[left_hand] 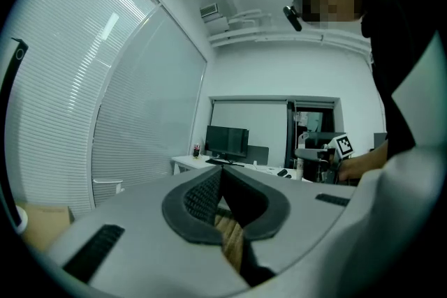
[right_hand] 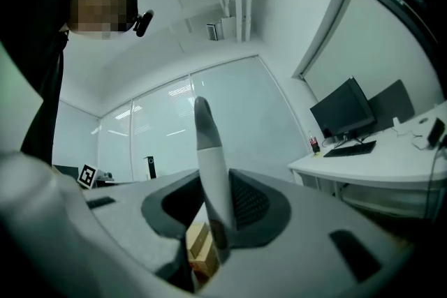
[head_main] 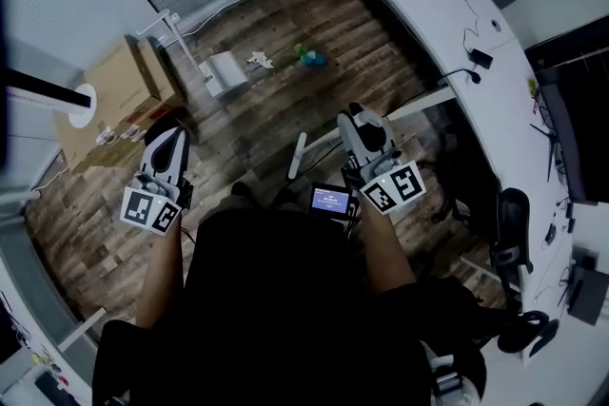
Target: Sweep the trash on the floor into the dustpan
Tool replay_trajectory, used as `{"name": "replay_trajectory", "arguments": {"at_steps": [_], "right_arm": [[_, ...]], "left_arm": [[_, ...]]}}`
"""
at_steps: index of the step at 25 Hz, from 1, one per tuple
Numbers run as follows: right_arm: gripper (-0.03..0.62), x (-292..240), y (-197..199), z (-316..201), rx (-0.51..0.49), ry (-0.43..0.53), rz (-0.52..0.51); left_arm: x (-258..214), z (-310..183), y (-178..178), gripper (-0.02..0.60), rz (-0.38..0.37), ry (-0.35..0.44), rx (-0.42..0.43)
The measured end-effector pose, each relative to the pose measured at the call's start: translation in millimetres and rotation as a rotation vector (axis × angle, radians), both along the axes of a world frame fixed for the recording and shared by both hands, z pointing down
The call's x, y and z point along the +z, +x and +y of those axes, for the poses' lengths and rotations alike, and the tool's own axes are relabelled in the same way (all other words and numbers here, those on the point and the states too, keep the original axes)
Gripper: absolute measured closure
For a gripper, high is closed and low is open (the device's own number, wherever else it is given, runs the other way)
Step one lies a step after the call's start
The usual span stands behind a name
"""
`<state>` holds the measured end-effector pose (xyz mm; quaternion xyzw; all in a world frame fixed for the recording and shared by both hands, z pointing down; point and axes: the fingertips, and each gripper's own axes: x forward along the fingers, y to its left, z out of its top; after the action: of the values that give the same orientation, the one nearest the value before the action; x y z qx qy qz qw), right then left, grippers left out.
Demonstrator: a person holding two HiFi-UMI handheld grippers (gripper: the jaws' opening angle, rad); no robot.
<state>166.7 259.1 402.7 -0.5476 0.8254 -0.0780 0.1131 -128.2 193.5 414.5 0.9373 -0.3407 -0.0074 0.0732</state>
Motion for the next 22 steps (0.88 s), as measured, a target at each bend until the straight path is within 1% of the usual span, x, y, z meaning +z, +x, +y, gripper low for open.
{"name": "replay_trajectory", "arguments": {"at_steps": [5,8,10,12,16,20,22], "right_arm": [[0.499,9,16,-11,-0.043,-0.031,0.017],[0.499,14,25,-21,-0.052,-0.054,0.038],[0.499,15,31,-32,-0.051,-0.058,0.034],[0.497,15,39,-46,-0.042,-0.061,0.029],[0.497,15,55,-79,-0.015,-0.076,0.041],[0.496,12,61,-121,-0.048,-0.097,0.059],[0.496,6,66,-142,-0.069,-0.097,0.033]], "left_arm": [[4,-5,10,0.589,-0.019,-0.002,-0.006],[12,-15,12,0.588,-0.025,-0.024,-0.011],[19,-28,10,0.588,-0.025,-0.042,-0.022],[25,-46,10,0.589,-0.016,-0.058,-0.029],[36,-88,16,0.588,0.010,-0.076,-0.014],[38,-138,18,0.588,0.027,-0.086,-0.017],[38,-162,22,0.589,0.024,-0.087,-0.007]]}}
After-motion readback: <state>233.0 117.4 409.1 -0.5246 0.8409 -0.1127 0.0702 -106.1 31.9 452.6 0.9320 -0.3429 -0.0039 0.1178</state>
